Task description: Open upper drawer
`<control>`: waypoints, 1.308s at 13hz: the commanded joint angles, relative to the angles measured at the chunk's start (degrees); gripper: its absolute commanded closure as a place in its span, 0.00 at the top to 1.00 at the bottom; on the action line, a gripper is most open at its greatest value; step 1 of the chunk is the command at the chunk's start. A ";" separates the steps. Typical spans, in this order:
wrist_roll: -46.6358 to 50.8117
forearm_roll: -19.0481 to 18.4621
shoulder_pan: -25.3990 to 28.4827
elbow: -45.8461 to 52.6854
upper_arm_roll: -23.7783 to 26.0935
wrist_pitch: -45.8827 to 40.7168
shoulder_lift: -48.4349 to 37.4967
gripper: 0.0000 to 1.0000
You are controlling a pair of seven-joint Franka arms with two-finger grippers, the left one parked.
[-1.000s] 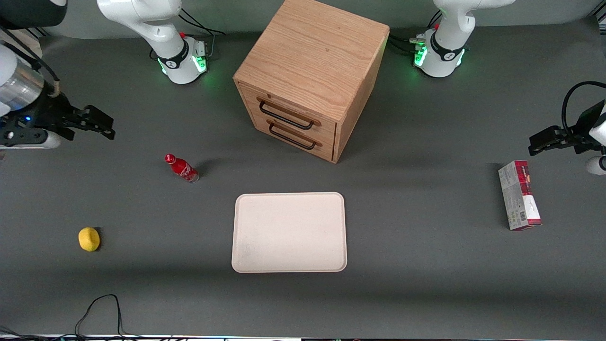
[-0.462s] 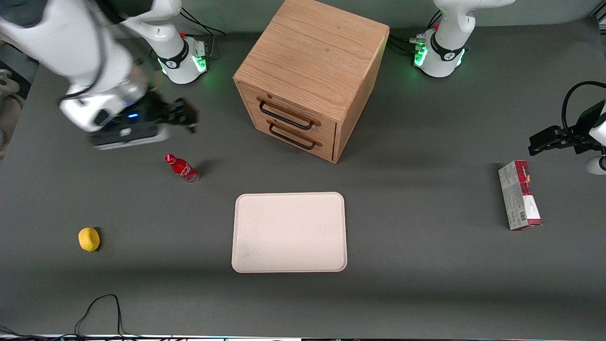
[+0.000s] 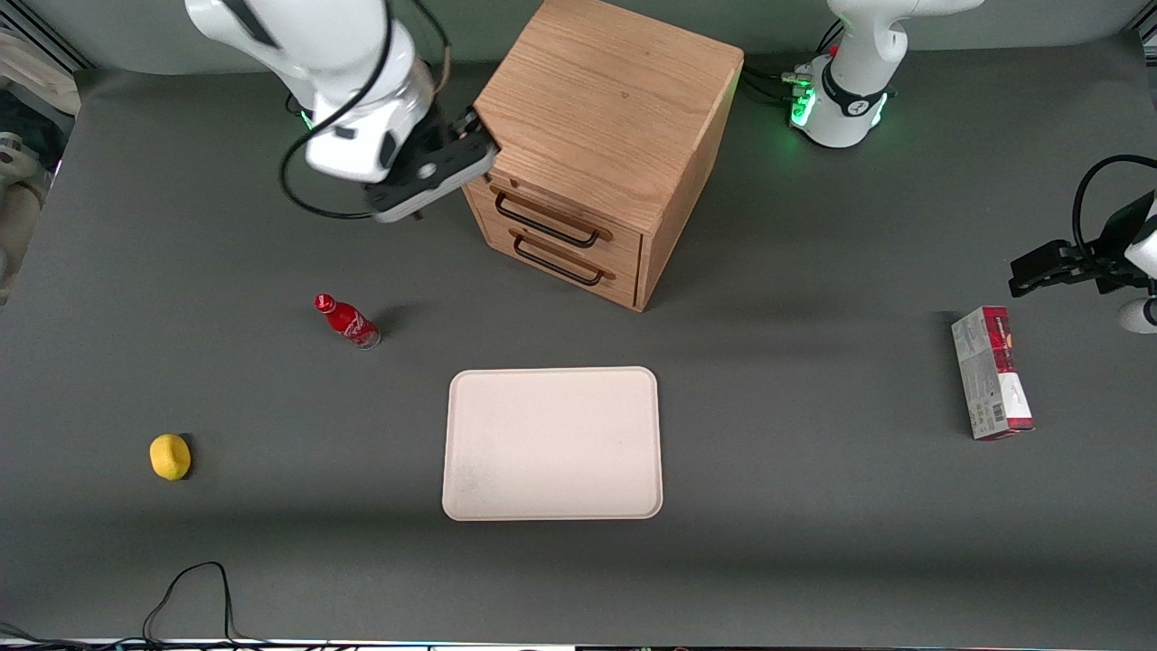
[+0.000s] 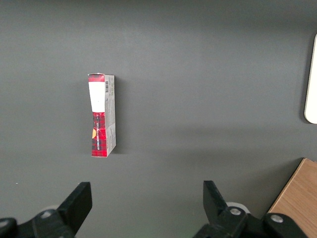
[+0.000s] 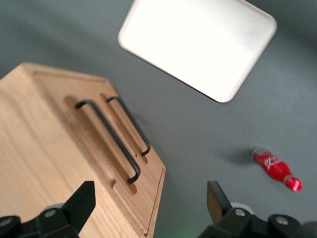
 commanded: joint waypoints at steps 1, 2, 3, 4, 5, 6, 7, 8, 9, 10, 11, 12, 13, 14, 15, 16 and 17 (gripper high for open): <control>-12.51 0.46 -0.18 2.21 2.67 -0.60 3.66 1.00; -15.78 0.90 -0.18 2.29 3.11 -0.60 5.15 1.00; -16.51 2.47 -0.18 2.21 3.46 -0.69 5.68 1.00; -16.60 4.83 -0.27 2.03 3.38 -0.69 5.86 1.00; -16.78 6.16 -0.27 1.86 3.38 -0.69 6.30 1.00; -17.65 6.26 -0.27 1.51 3.47 -0.78 6.74 1.00; -19.40 6.18 -0.27 1.24 3.47 -0.60 7.35 1.00; -20.98 6.17 -0.27 0.37 3.47 -0.34 8.40 1.00; -22.13 5.91 -0.27 -0.51 3.47 0.18 8.94 1.00; -23.10 5.65 -0.27 -2.52 3.38 1.93 9.20 1.00; -24.33 5.65 -0.36 -5.15 3.29 4.47 9.29 1.00; -24.95 5.65 -0.44 -7.35 3.12 6.67 9.29 1.00; -26.35 5.65 -0.45 -8.68 2.94 8.35 9.55 1.00; -27.40 5.56 -0.53 -9.39 2.85 9.23 10.34 1.00; -27.94 5.39 -0.53 -9.74 2.33 9.94 10.61 1.00; -28.81 4.95 -0.53 -10.18 2.24 10.73 11.05 1.00; -29.69 4.51 -0.53 -10.62 2.15 11.17 11.40 1.00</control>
